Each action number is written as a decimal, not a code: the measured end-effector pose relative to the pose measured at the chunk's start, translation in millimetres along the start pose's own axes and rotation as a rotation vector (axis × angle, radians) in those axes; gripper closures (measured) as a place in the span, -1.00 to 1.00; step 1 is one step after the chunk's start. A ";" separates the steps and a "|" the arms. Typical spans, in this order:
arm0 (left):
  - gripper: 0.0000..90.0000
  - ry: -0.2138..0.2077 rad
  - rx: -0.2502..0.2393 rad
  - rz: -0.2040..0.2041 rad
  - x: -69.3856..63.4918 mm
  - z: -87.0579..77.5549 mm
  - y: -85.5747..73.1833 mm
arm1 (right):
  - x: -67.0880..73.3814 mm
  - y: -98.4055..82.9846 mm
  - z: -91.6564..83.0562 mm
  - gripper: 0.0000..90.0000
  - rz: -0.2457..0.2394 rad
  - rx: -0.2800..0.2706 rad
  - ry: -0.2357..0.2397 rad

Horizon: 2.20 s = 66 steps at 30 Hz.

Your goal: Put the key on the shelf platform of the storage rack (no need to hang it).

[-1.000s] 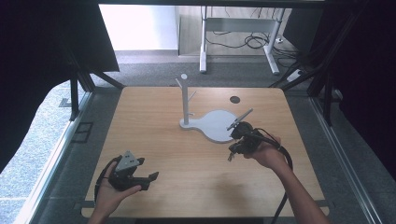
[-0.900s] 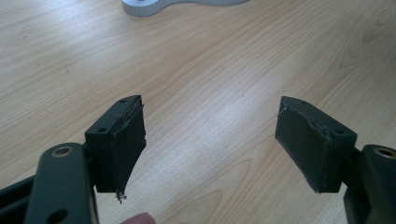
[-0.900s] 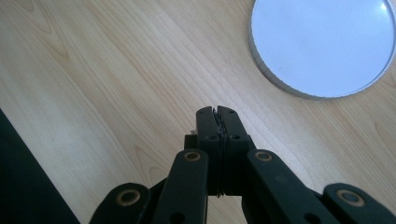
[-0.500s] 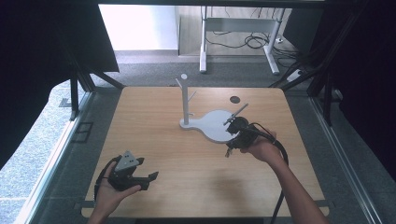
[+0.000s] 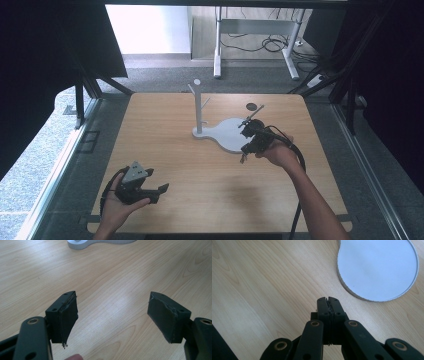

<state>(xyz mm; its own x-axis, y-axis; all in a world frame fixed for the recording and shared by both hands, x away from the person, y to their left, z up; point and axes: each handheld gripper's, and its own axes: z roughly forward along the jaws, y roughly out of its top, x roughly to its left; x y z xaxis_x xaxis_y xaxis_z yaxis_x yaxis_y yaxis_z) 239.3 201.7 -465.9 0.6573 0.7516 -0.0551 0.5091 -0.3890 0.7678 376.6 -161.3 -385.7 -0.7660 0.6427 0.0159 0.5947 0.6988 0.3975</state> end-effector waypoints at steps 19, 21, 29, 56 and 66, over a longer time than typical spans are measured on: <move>-0.45 -0.004 0.003 0.001 -0.5 1.6 0.0 | -17.8 11.7 -4.8 0.97 0.045 -0.008 -0.012; -0.45 -0.004 0.003 0.001 -0.6 1.6 0.0 | -19.3 13.0 -4.8 0.97 0.049 -0.009 -0.011; -0.45 -0.004 0.002 -0.001 0.3 1.1 -0.3 | -23.0 19.5 -4.6 0.97 0.053 -0.008 -0.014; -0.46 -0.002 0.006 0.000 1.3 1.1 -0.5 | -36.0 42.1 -2.6 0.97 0.088 -0.019 -0.011; -0.46 -0.003 0.000 -0.003 2.3 0.5 -0.8 | -44.2 52.7 2.3 0.97 0.099 -0.012 -0.015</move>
<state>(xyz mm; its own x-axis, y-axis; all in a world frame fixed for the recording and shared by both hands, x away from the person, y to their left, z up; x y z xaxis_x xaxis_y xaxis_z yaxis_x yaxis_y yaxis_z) 240.7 203.4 -466.9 0.6576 0.7511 -0.0592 0.5109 -0.3868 0.7677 442.4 -152.2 -367.6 -0.6997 0.7132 0.0424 0.6645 0.6278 0.4054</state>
